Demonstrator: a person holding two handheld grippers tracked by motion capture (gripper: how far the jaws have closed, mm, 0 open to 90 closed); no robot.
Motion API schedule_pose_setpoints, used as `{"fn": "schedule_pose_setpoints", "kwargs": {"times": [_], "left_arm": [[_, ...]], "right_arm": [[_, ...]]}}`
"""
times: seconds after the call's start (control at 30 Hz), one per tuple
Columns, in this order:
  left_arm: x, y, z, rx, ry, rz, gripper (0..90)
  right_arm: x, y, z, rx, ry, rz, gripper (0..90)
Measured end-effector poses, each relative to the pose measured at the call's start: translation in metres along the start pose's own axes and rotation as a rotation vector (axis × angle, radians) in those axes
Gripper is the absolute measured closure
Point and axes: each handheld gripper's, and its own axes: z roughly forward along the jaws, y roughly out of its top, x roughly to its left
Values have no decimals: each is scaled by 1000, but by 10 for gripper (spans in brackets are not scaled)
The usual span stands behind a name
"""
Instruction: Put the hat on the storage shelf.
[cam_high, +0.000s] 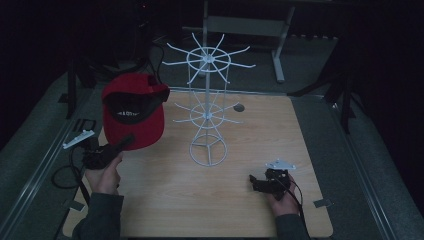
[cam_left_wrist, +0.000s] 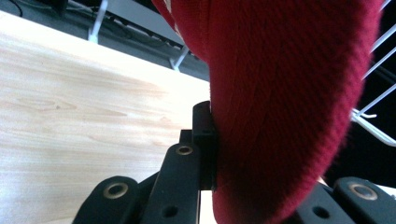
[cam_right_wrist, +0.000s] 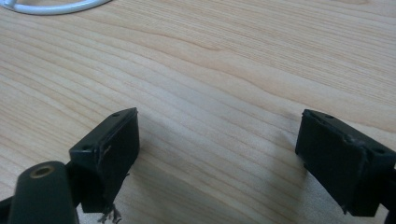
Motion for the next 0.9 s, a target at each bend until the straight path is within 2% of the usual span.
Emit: {"fn": "schedule_pose_setpoints", "kwargs": {"times": [0.6,0.9], "left_arm": [[-16,19,3,-33,-18,39,849],[-22,25,2,-43,-32,39,849]], "right_arm": [[0,0,0,0,0,0,134],[0,0,0,0,0,1,134]]}}
